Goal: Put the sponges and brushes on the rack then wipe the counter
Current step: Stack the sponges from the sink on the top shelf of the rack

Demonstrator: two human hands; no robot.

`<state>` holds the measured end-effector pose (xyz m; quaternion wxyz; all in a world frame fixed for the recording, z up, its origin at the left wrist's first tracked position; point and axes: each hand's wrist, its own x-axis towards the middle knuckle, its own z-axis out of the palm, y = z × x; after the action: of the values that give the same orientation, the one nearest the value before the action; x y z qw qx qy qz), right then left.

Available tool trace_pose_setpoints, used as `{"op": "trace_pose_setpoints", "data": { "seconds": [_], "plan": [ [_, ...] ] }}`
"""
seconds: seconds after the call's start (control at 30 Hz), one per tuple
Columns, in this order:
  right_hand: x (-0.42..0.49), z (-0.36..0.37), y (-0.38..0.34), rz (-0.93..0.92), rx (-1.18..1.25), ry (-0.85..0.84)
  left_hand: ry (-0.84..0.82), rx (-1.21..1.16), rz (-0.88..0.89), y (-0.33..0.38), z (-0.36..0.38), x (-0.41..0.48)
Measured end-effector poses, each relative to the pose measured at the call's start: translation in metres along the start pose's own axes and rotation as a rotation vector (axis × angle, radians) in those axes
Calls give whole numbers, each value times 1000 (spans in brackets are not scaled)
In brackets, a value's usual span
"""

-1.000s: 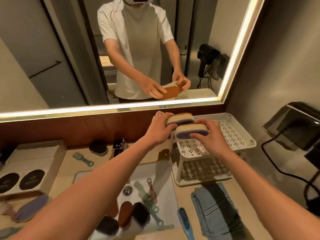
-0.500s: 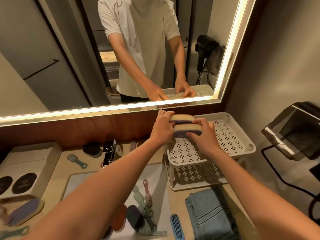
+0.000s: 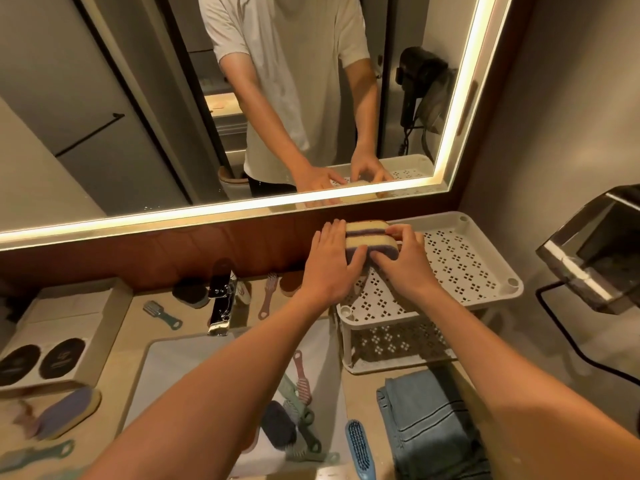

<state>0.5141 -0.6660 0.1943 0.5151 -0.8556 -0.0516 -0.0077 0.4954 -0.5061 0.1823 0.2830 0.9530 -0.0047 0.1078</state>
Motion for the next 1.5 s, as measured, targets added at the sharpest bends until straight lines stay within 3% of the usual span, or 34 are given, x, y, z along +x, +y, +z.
{"op": "trace_pose_setpoints", "data": {
  "seconds": [0.3,0.63,0.9,1.13,1.5],
  "plan": [
    [8,11,2,-37,-81,-2,-14,176,38,-3,-3,0],
    [7,8,8,-39,-138,12,-95,191,81,3,6,3],
    [-3,4,-5,-37,-261,37,-36,59,28,3,2,0],
    [-20,13,-37,-200,-238,101,-45,63,144,-12,-37,-16],
    [-65,112,-120,-279,-163,-47,0,-26,18,-104,-130,-82]
  ]
}}
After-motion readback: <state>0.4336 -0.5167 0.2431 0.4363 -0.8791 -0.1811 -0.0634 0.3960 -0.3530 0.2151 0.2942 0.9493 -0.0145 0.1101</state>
